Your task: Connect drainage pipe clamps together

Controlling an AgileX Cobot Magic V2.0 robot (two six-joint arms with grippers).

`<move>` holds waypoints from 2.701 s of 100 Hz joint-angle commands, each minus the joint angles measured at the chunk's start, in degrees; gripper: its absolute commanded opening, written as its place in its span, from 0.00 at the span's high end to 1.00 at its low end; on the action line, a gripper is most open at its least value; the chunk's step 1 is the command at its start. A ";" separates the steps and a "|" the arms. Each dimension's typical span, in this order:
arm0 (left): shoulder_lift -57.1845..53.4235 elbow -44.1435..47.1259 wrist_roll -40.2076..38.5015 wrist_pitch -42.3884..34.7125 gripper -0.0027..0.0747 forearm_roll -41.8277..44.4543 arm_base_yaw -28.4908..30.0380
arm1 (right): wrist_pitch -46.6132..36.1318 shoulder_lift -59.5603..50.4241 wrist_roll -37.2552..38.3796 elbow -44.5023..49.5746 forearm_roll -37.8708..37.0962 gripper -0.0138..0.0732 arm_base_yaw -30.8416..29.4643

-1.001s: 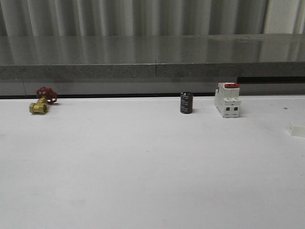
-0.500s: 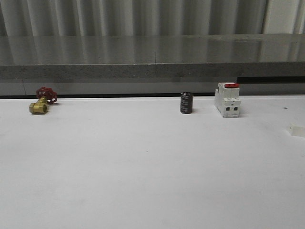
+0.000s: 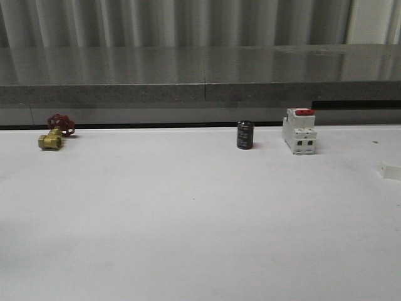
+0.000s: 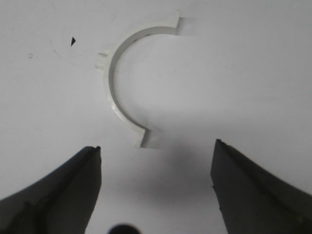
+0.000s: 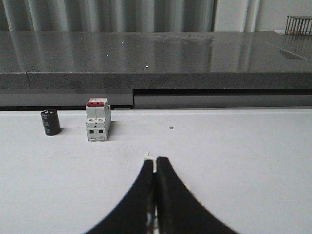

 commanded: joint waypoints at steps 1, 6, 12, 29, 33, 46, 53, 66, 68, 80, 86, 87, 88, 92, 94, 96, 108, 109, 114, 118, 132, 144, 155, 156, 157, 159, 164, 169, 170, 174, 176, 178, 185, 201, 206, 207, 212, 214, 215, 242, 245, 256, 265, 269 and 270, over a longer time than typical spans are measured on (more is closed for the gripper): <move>3.41 -4.48 2.47 -0.61 0.35 0.28 1.99 | -4.95 -1.12 -0.20 -0.88 -0.64 0.92 0.04; 6.19 -6.31 4.95 -0.34 0.35 0.28 2.95 | -4.95 -1.12 -0.20 -0.88 -0.64 0.92 0.04; 8.47 -8.26 8.30 0.45 0.35 0.28 3.50 | -4.95 -1.12 -0.20 -0.88 -0.64 0.92 0.04; 15.40 -13.14 14.88 2.01 0.35 0.28 5.96 | -4.95 -1.12 -0.20 -0.88 -0.64 0.92 0.04; 16.59 -13.93 15.40 2.01 0.35 0.28 6.28 | -4.95 -1.12 -0.20 -0.88 -0.64 0.92 0.04; 21.12 -16.62 20.43 3.07 0.35 -0.78 7.16 | -4.95 -1.12 -0.20 -0.88 -0.64 0.92 0.04; 23.17 -17.92 21.92 3.07 0.35 -0.78 7.16 | -4.95 -1.12 -0.20 -0.88 -0.64 0.92 0.04; 26.80 -20.75 22.14 2.10 0.35 -0.78 7.16 | -4.95 -1.12 -0.20 -0.88 -0.64 0.92 0.04; 27.35 -21.06 22.14 1.96 0.35 -0.78 7.16 | -4.95 -1.12 -0.20 -0.88 -0.64 0.92 0.04; 29.89 -21.87 23.03 1.28 0.35 -0.78 7.16 | -4.95 -1.12 -0.20 -0.88 -0.64 0.92 0.04; 30.65 -22.25 23.15 1.11 0.35 -0.78 7.16 | -4.95 -1.12 -0.20 -0.88 -0.64 0.92 0.04; 30.89 -22.36 23.15 1.00 0.35 -0.78 7.16 | -4.95 -1.12 -0.20 -0.88 -0.64 0.92 0.04; 31.13 -22.37 23.15 0.99 0.35 -0.78 7.16 | -4.95 -1.12 -0.20 -0.88 -0.64 0.92 0.04; 31.66 -22.52 23.15 0.48 0.35 -0.78 7.16 | -4.95 -1.12 -0.20 -0.88 -0.64 0.92 0.04; 31.77 -22.52 23.15 0.29 0.35 -0.91 7.16 | -4.95 -1.12 -0.20 -0.88 -0.64 0.92 0.04; 32.15 -22.52 23.15 0.12 0.35 -0.91 7.16 | -4.95 -1.12 -0.20 -0.88 -0.64 0.92 0.04; 33.58 -22.52 23.15 -0.70 0.35 -1.19 7.16 | -4.95 -1.12 -0.20 -0.88 -0.64 0.92 0.04; 33.71 -22.52 23.15 -0.71 0.35 -1.27 7.16 | -4.95 -1.12 -0.20 -0.88 -0.64 0.92 0.04; 34.12 -22.52 23.15 -1.31 0.35 -1.32 7.16 | -4.95 -1.12 -0.20 -0.88 -0.64 0.92 0.04; 34.39 -22.52 23.15 -2.02 0.35 -1.32 7.16 | -4.95 -1.12 -0.20 -0.88 -0.64 0.92 0.04; 35.13 -22.52 23.15 -3.15 0.35 -2.54 7.16 | -4.95 -1.12 -0.20 -0.88 -0.64 0.92 0.04; 35.65 -22.52 23.15 -3.01 0.39 -2.64 7.16 | -4.95 -1.12 -0.20 -0.88 -0.64 0.92 0.04; 35.65 -22.52 23.15 -3.17 0.58 -2.64 7.16 | -4.95 -1.12 -0.20 -0.88 -0.64 0.92 0.04; 35.65 -22.52 23.15 -3.17 0.58 -2.64 7.16 | -4.95 -1.12 -0.20 -0.88 -0.64 0.92 0.04; 35.65 -22.52 23.15 -3.17 0.59 -2.64 7.16 | -4.95 -1.12 -0.20 -0.88 -0.64 0.92 0.04; 35.65 -22.52 23.15 -3.17 0.64 -2.64 7.16 | -4.95 -1.12 -0.20 -0.88 -0.64 0.92 0.04; 35.65 -22.52 23.15 -3.05 0.75 -2.64 7.16 | -4.95 -1.12 -0.20 -0.88 -0.64 0.92 0.04; 35.65 -22.52 23.15 -3.05 0.85 -2.64 7.16 | -4.95 -1.12 -0.20 -0.88 -0.64 0.92 0.04; 35.65 -22.52 23.15 -3.05 0.87 -2.64 7.16 | -4.95 -1.12 -0.20 -0.88 -0.64 0.92 0.04; 35.65 -22.52 23.15 -3.05 0.93 -2.64 7.16 | -4.95 -1.12 -0.20 -0.88 -0.64 0.92 0.04; 35.65 -22.52 23.15 -3.05 0.95 -2.64 7.16 | -4.95 -1.12 -0.20 -0.88 -0.64 0.92 0.04; 35.65 -22.52 23.15 -3.17 0.98 -2.64 7.16 | -4.95 -1.12 -0.20 -0.88 -0.64 0.92 0.04; 35.65 -22.52 23.15 -3.17 0.99 -2.64 7.16 | -4.95 -1.12 -0.20 -0.88 -0.64 0.92 0.04; 33.52 -22.52 14.16 -3.05 0.99 -1.22 5.12 | -4.95 -1.12 -0.20 -0.88 -0.64 0.92 0.04; 32.35 -22.52 8.24 -3.05 0.99 0.47 3.83 | -4.95 -1.12 -0.20 -0.88 -0.64 0.92 0.04; 32.17 -22.52 7.35 -3.05 0.99 0.75 3.61 | -4.95 -1.12 -0.20 -0.88 -0.64 0.92 0.04; 30.96 -22.52 1.63 -2.83 0.99 2.51 1.97 | -4.95 -1.12 -0.20 -0.88 -0.64 0.92 0.04; 30.67 -22.52 -0.35 -2.66 0.99 3.21 1.47 | -4.95 -1.12 -0.20 -0.88 -0.64 0.92 0.04; 30.52 -22.52 -0.90 -2.46 0.99 3.40 0.97 | -4.95 -1.12 -0.20 -0.88 -0.64 0.92 0.04; 28.48 -22.52 -15.25 1.04 0.99 3.30 -10.07 | -4.95 -1.12 -0.20 -0.88 -0.64 0.92 0.04; 28.48 -22.52 -15.93 1.14 0.99 2.92 -11.22 | -4.95 -1.12 -0.20 -0.88 -0.64 0.92 0.04; 28.48 -22.52 -16.87 1.14 0.99 1.01 -15.71 | -4.95 -1.12 -0.20 -0.88 -0.64 0.92 0.04; 28.48 -22.52 -19.02 1.03 0.99 0.87 -19.19 | -4.95 -1.12 -0.20 -0.88 -0.64 0.92 0.04; 28.48 -22.52 -19.28 0.93 0.99 0.74 -20.65 | -4.95 -1.12 -0.20 -0.88 -0.64 0.92 0.04; 28.48 -22.52 -19.53 0.79 0.99 0.74 -20.88 | -4.95 -1.12 -0.20 -0.88 -0.64 0.92 0.04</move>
